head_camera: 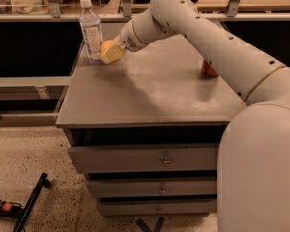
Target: Move orange near blue plastic bottle
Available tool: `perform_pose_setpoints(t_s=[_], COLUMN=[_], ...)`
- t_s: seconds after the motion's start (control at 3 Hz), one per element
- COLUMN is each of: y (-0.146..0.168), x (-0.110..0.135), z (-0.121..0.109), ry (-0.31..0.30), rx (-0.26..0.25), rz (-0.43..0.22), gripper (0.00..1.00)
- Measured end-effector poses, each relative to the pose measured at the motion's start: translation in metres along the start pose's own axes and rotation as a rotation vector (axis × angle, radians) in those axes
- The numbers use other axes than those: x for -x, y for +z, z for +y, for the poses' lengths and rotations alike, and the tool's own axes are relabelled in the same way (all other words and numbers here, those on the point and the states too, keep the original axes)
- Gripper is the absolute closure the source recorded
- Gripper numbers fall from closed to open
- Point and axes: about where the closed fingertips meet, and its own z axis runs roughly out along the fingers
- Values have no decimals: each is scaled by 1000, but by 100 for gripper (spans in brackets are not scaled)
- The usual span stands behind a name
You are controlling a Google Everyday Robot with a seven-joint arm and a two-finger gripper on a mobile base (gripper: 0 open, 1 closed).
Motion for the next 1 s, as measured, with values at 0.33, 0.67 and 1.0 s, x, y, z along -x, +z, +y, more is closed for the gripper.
perform_pose_setpoints(t_s=[0.33, 0.67, 1.0], y=[3, 7, 9], x=[-1, -3, -5], z=[0, 0, 0], ry=[8, 21, 29], rx=[14, 24, 24], rz=[-5, -11, -13], gripper=[84, 59, 37])
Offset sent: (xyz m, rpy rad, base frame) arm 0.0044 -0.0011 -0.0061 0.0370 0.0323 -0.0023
